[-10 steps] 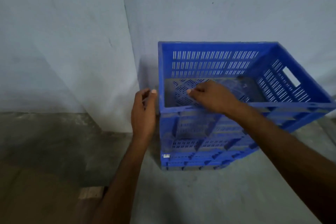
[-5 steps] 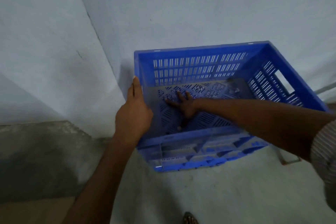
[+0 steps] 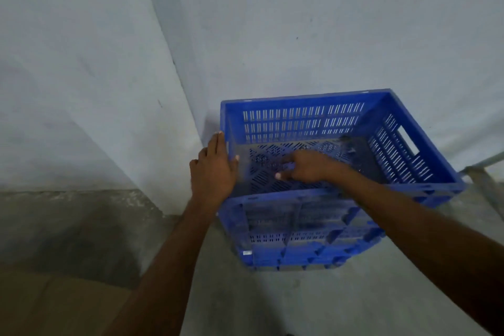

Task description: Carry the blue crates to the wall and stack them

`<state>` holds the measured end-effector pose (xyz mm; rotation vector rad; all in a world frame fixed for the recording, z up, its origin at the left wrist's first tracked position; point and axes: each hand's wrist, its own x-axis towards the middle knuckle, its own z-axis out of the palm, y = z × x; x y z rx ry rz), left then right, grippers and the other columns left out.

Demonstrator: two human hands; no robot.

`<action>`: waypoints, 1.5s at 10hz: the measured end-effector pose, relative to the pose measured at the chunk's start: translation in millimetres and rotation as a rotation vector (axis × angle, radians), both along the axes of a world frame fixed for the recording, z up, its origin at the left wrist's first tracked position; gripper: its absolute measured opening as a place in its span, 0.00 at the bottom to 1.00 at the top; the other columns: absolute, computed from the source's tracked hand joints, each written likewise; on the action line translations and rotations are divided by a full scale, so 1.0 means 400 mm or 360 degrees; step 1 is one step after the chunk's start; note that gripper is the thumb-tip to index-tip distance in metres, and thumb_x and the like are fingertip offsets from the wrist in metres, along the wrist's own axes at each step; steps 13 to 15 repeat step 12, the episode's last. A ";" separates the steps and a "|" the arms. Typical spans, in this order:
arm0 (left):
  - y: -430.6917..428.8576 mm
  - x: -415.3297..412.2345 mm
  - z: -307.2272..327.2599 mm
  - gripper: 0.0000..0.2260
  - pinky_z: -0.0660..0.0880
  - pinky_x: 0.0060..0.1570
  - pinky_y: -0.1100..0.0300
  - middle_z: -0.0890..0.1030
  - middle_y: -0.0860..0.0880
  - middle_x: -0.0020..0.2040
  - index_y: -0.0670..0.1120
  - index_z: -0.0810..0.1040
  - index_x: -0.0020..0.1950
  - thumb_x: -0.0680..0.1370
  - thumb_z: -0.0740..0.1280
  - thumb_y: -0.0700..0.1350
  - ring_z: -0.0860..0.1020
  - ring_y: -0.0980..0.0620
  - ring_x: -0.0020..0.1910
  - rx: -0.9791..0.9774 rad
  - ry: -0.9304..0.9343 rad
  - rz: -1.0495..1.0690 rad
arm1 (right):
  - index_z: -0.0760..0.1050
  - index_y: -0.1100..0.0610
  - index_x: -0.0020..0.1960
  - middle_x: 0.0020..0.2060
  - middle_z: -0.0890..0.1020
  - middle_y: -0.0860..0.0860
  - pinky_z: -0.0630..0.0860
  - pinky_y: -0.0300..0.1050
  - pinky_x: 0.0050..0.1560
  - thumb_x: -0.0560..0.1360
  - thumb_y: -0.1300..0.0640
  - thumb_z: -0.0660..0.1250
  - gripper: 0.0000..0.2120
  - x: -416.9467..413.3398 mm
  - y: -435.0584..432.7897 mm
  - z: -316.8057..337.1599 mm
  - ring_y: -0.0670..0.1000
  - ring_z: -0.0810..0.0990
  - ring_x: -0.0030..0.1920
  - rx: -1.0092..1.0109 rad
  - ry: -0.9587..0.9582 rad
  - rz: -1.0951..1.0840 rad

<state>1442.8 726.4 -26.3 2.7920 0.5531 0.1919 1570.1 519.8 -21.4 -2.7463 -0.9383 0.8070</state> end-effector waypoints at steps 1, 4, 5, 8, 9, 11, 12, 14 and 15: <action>-0.071 -0.070 0.024 0.34 0.59 0.74 0.38 0.48 0.49 0.84 0.50 0.52 0.83 0.82 0.52 0.66 0.54 0.45 0.81 0.0033 0.0045 -0.0114 | 0.72 0.48 0.72 0.68 0.78 0.54 0.69 0.63 0.69 0.73 0.21 0.48 0.42 -0.138 -0.229 0.036 0.60 0.76 0.67 0.0153 -0.0329 -0.0512; -0.150 -0.158 0.003 0.36 0.56 0.75 0.35 0.50 0.52 0.84 0.59 0.56 0.81 0.77 0.46 0.75 0.39 0.45 0.82 -0.0094 0.0296 -0.0033 | 0.77 0.47 0.61 0.67 0.74 0.57 0.52 0.73 0.72 0.64 0.19 0.25 0.54 -0.232 -0.296 0.019 0.64 0.67 0.72 -0.0028 -0.0516 -0.0539; -0.147 -0.152 0.015 0.37 0.54 0.76 0.35 0.52 0.53 0.83 0.59 0.55 0.82 0.77 0.46 0.75 0.39 0.45 0.82 -0.0089 0.0327 -0.0046 | 0.75 0.49 0.63 0.69 0.73 0.58 0.52 0.73 0.72 0.68 0.20 0.31 0.50 -0.230 -0.300 0.047 0.65 0.65 0.73 -0.0014 -0.0478 -0.0533; -0.177 -0.165 -0.017 0.35 0.52 0.77 0.36 0.54 0.49 0.83 0.57 0.61 0.80 0.78 0.48 0.74 0.43 0.44 0.82 -0.0204 0.0188 0.0095 | 0.71 0.51 0.72 0.75 0.67 0.61 0.49 0.76 0.73 0.76 0.25 0.39 0.42 -0.218 -0.325 0.037 0.66 0.61 0.76 -0.0080 -0.0380 -0.0416; -0.196 -0.181 -0.032 0.35 0.54 0.77 0.36 0.53 0.47 0.83 0.55 0.59 0.82 0.80 0.49 0.72 0.44 0.43 0.82 -0.0112 0.0170 0.0090 | 0.69 0.50 0.73 0.75 0.67 0.60 0.50 0.74 0.73 0.80 0.28 0.43 0.37 -0.203 -0.341 0.022 0.66 0.61 0.77 0.0022 -0.0379 -0.0356; -0.258 -0.358 -0.016 0.37 0.60 0.74 0.35 0.50 0.49 0.84 0.54 0.49 0.84 0.80 0.55 0.69 0.49 0.45 0.82 -0.0174 0.0225 -0.0052 | 0.59 0.49 0.80 0.76 0.65 0.56 0.56 0.68 0.72 0.84 0.37 0.52 0.29 -0.317 -0.455 0.011 0.62 0.62 0.75 0.0194 -0.0660 -0.0159; -0.260 -0.397 0.058 0.38 0.63 0.72 0.36 0.57 0.46 0.82 0.53 0.51 0.83 0.79 0.60 0.67 0.60 0.42 0.79 -0.0181 0.0213 -0.0050 | 0.69 0.51 0.75 0.73 0.70 0.57 0.62 0.67 0.70 0.85 0.46 0.56 0.20 -0.339 -0.482 0.075 0.63 0.65 0.73 0.0363 -0.0759 -0.0281; -0.260 -0.397 0.058 0.38 0.63 0.72 0.36 0.57 0.46 0.82 0.53 0.51 0.83 0.79 0.60 0.67 0.60 0.42 0.79 -0.0181 0.0213 -0.0050 | 0.69 0.51 0.75 0.73 0.70 0.57 0.62 0.67 0.70 0.85 0.46 0.56 0.20 -0.339 -0.482 0.075 0.63 0.65 0.73 0.0363 -0.0759 -0.0281; -0.260 -0.397 0.058 0.38 0.63 0.72 0.36 0.57 0.46 0.82 0.53 0.51 0.83 0.79 0.60 0.67 0.60 0.42 0.79 -0.0181 0.0213 -0.0050 | 0.69 0.51 0.75 0.73 0.70 0.57 0.62 0.67 0.70 0.85 0.46 0.56 0.20 -0.339 -0.482 0.075 0.63 0.65 0.73 0.0363 -0.0759 -0.0281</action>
